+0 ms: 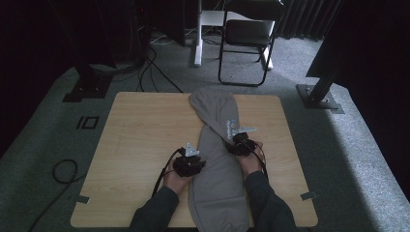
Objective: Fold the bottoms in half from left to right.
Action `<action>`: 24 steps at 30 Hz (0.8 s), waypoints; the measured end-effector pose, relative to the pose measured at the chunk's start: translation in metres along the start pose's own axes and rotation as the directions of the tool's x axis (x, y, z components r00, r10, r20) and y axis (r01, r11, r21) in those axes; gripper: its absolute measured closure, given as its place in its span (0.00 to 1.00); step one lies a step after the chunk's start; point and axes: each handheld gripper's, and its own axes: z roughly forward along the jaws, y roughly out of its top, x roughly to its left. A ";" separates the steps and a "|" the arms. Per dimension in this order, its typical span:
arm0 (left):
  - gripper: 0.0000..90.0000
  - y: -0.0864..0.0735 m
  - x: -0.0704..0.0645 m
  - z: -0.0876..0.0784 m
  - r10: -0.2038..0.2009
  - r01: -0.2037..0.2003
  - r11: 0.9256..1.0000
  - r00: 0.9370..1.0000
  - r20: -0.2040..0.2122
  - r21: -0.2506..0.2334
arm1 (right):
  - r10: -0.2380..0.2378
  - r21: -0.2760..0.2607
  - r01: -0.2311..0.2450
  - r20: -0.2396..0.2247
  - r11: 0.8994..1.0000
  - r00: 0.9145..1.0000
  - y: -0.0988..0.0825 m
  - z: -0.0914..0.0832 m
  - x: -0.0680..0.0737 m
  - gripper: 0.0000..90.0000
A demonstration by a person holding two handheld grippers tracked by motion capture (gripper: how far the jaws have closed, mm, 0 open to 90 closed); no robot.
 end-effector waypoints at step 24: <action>0.81 -0.034 -0.023 -0.042 0.045 -0.045 0.999 0.998 0.032 -0.007 | 0.092 -0.024 -0.093 -0.018 0.995 0.996 -0.039 -0.036 -0.010 0.80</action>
